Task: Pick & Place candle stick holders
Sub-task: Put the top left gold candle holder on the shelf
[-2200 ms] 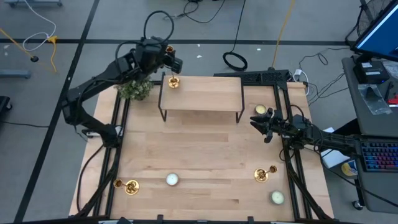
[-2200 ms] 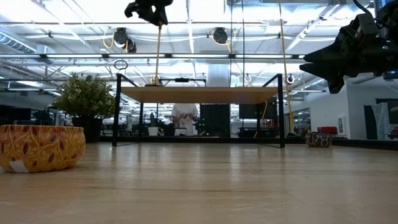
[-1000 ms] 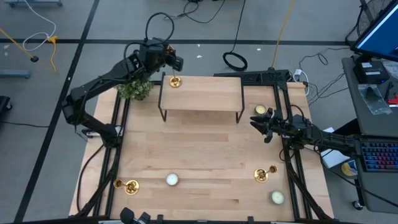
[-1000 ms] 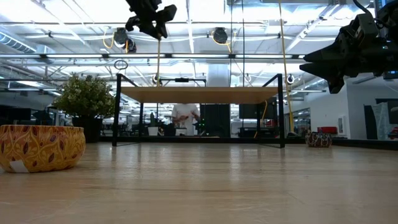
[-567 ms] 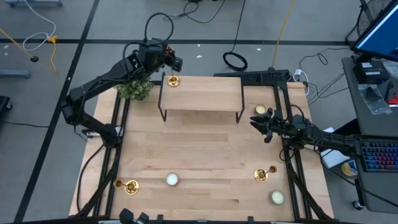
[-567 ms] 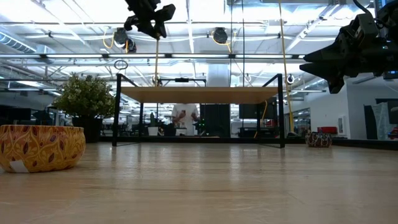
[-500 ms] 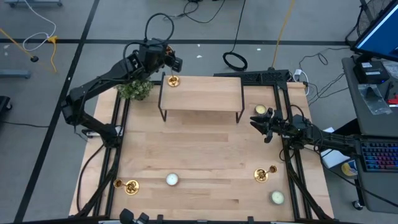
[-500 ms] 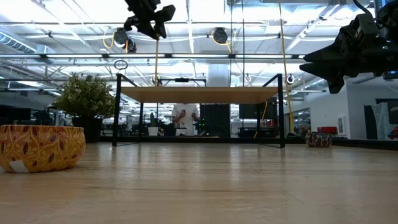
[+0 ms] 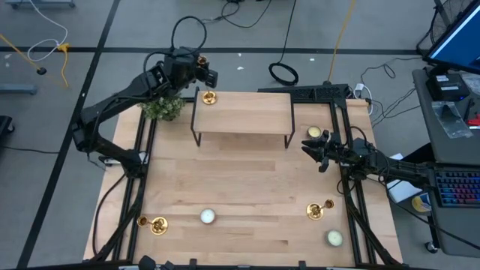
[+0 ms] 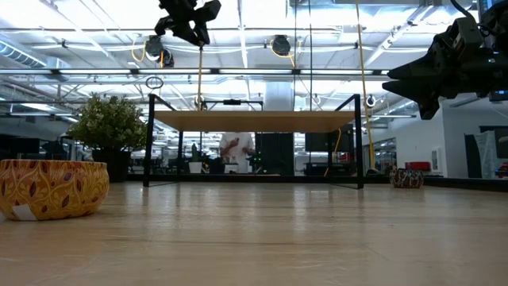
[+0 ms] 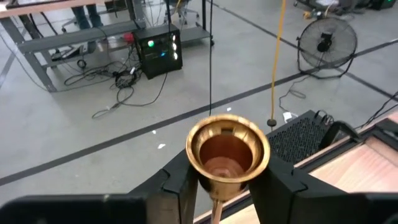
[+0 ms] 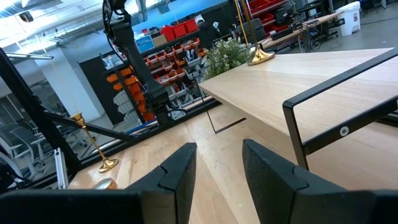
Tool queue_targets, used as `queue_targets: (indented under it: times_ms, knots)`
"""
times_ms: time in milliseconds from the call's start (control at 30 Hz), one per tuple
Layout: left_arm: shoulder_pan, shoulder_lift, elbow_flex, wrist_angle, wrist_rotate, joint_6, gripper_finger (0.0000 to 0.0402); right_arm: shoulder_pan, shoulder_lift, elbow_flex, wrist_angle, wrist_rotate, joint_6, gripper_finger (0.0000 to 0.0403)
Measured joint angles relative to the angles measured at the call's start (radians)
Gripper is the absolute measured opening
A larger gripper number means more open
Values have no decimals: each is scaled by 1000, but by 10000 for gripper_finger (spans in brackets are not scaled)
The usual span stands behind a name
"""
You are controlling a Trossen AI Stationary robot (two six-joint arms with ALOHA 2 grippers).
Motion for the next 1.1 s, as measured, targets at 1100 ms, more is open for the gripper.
queue_targets:
  times_ms: [1100]
  knots:
    - [0, 1, 0, -55, 49, -27, 232, 0, 0, 0, 0, 0, 8, 126]
